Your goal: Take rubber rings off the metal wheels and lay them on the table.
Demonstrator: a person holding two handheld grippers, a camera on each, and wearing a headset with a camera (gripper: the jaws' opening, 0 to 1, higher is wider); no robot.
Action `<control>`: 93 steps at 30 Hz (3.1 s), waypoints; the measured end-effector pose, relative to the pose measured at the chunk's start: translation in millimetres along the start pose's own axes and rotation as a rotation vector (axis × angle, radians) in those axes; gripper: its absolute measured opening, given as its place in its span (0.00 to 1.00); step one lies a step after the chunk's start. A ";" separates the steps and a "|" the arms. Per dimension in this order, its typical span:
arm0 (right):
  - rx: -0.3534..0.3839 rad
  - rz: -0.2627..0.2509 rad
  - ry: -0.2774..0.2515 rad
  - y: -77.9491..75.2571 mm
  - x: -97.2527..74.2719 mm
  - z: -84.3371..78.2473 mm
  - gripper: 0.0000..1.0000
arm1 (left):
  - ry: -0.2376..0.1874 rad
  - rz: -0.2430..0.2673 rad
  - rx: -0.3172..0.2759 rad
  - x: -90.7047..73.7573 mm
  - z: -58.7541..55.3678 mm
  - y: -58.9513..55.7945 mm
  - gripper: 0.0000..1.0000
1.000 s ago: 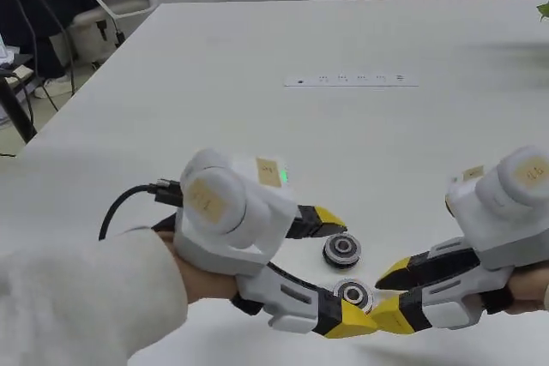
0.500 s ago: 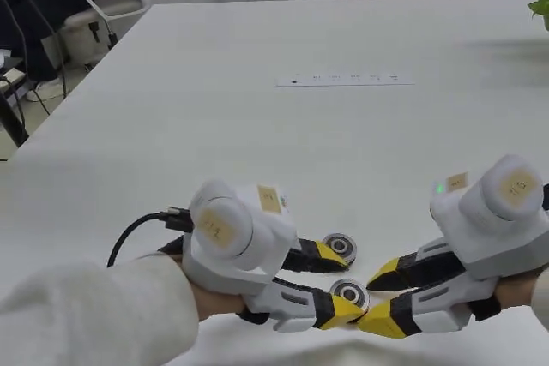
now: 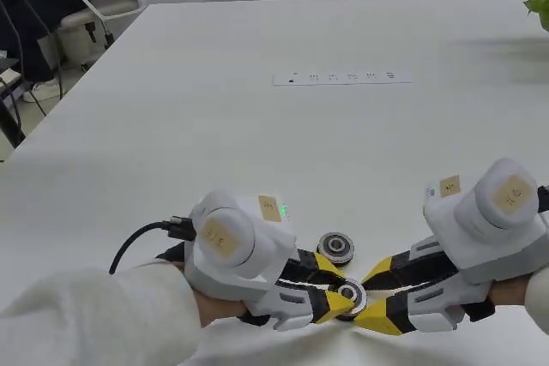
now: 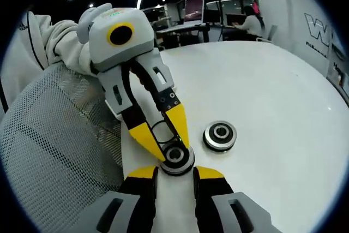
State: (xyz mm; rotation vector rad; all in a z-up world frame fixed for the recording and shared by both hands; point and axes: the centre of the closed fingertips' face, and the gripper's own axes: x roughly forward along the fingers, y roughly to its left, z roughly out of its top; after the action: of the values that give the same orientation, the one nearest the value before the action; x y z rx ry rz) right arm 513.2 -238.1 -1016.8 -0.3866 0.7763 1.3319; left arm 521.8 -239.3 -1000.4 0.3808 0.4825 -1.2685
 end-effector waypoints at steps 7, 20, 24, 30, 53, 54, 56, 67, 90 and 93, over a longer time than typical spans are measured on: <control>-0.038 -0.012 0.009 -0.4 3.9 -1.0 0.23 | -0.003 -0.005 0.007 0.4 -1.2 0.0 0.14; -0.151 -0.026 0.034 -1.9 0.7 -2.3 0.16 | -0.013 0.003 -0.011 0.7 -0.7 1.0 0.14; -0.179 -0.031 0.044 -2.0 0.6 -2.3 0.15 | -0.013 0.004 -0.010 0.7 -0.9 1.2 0.14; -0.170 -0.031 0.046 -2.7 0.4 -3.3 0.14 | -0.015 0.006 -0.008 0.9 -0.7 1.0 0.14; 0.206 -0.050 0.046 -14.3 -7.6 -6.3 0.00 | -0.023 0.015 -0.015 0.6 -0.1 1.2 0.14; 0.222 -0.051 0.031 -15.7 -8.2 -5.0 0.00 | -0.023 0.016 -0.015 0.5 0.0 1.3 0.14; 0.283 -0.034 0.008 -14.7 -11.0 -4.1 0.00 | -0.023 0.015 -0.016 0.4 -0.1 1.1 0.14; 0.365 -0.026 -0.028 -11.1 -12.6 4.1 0.00 | -0.021 0.019 -0.005 0.3 -0.3 1.3 0.14; 0.573 -0.002 -0.058 -9.9 -12.0 7.5 0.00 | -0.015 0.026 0.023 0.2 -1.0 2.7 0.13; 0.585 0.008 -0.064 -8.8 -12.0 9.2 0.00 | -0.017 0.025 0.021 0.3 -0.8 2.7 0.13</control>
State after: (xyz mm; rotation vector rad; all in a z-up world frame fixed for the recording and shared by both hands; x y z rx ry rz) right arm 523.7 -242.6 -1003.5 0.1237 1.0676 1.0574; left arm 524.3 -238.4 -1001.2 0.3927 0.4492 -1.2529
